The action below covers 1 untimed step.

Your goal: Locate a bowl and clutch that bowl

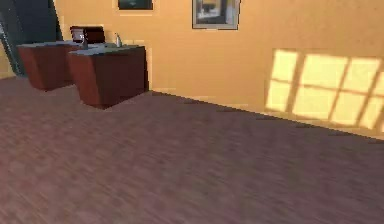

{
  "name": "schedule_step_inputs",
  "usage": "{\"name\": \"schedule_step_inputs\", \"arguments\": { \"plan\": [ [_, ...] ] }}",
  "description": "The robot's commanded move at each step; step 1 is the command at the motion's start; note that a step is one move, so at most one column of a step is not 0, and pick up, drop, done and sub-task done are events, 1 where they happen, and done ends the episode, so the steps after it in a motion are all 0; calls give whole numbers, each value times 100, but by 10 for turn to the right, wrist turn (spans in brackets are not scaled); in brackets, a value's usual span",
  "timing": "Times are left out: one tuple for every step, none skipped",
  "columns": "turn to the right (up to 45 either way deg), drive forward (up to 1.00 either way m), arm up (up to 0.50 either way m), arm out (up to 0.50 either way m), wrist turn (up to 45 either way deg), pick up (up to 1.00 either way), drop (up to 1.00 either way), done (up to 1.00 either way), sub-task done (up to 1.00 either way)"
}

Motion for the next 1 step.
{"name": "schedule_step_inputs", "arguments": {
  "plan": [
    [-450, 0, 0, 0, 0, 0, 0, 0, 0]
  ]
}}
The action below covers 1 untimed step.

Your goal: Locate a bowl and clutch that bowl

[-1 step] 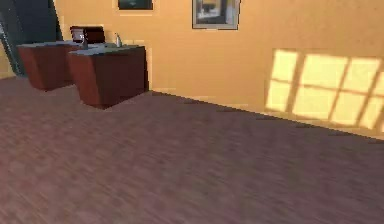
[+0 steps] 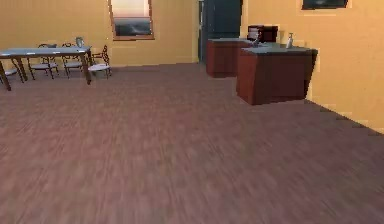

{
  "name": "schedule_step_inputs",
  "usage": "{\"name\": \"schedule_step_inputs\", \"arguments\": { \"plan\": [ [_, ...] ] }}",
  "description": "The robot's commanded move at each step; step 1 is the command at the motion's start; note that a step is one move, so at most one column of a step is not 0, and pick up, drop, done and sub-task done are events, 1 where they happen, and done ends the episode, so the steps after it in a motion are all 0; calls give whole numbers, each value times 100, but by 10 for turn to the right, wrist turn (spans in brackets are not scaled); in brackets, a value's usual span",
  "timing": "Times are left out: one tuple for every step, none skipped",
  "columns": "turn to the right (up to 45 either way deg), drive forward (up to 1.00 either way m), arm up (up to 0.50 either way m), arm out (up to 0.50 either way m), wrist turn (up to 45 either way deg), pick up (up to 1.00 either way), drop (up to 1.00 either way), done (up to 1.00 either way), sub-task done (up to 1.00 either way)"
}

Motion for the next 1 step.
{"name": "schedule_step_inputs", "arguments": {
  "plan": [
    [-150, 0, 0, 0, 0, 0, 0, 0, 0]
  ]
}}
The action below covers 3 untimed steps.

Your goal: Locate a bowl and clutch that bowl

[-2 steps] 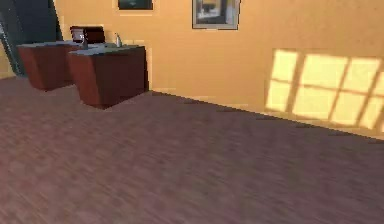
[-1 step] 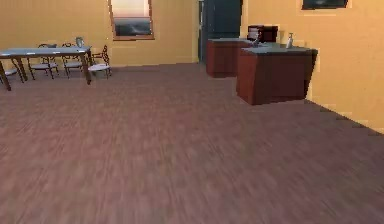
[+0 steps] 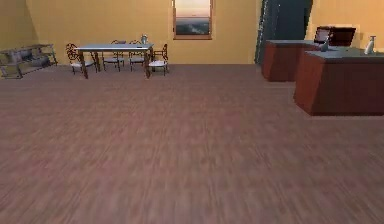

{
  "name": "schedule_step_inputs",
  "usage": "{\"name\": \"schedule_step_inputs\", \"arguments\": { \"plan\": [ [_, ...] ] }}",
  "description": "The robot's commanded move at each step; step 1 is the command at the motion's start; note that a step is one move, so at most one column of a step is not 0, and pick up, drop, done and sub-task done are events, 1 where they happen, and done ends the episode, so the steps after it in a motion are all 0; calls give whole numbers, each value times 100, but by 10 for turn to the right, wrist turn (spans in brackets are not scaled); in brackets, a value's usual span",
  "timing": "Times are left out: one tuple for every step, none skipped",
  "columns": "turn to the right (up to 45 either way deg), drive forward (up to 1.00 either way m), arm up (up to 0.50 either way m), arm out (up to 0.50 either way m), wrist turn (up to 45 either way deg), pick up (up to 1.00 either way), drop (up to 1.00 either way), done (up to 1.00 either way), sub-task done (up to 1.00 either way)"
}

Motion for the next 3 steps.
{"name": "schedule_step_inputs", "arguments": {
  "plan": [
    [0, 100, 0, 0, 0, 0, 0, 0, 0],
    [0, 100, 0, 0, 0, 0, 0, 0, 0],
    [0, 100, 0, 0, 0, 0, 0, 0, 0]
  ]
}}
